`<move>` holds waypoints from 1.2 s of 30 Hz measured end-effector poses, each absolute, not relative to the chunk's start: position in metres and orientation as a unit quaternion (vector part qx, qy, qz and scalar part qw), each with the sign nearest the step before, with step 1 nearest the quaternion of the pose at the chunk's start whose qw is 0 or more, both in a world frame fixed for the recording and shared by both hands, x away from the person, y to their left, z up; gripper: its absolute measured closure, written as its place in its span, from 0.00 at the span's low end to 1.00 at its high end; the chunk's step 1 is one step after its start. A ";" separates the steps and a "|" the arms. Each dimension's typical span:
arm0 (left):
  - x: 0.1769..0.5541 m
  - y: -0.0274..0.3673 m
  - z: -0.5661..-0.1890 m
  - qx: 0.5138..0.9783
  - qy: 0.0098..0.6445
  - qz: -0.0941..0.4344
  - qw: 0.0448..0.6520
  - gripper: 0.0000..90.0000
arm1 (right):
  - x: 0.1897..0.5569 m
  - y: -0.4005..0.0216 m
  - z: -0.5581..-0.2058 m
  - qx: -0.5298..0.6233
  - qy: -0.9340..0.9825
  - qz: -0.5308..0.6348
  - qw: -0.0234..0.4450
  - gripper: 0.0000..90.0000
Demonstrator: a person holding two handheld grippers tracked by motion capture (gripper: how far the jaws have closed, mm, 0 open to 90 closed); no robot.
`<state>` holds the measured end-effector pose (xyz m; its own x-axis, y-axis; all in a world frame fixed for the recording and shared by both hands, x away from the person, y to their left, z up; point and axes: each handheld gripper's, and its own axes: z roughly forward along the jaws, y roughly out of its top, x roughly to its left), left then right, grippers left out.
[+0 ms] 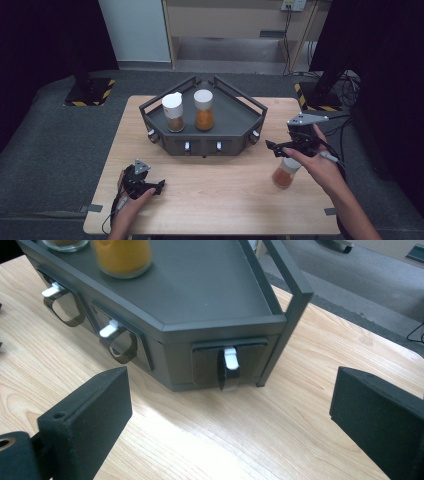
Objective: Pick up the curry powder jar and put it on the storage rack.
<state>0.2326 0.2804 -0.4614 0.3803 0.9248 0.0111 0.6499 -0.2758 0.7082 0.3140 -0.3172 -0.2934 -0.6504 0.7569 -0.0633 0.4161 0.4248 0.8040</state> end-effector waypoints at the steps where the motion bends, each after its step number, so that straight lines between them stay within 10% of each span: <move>1: 0.233 0.280 -0.461 0.768 0.512 0.218 0.316 0.00 | 0.313 -0.318 -0.294 0.361 0.816 0.398 0.214 0.04; 36: 0.233 0.280 -0.461 0.768 0.512 0.218 0.316 0.00 | 0.297 -0.342 -0.321 0.385 0.816 0.377 0.212 0.04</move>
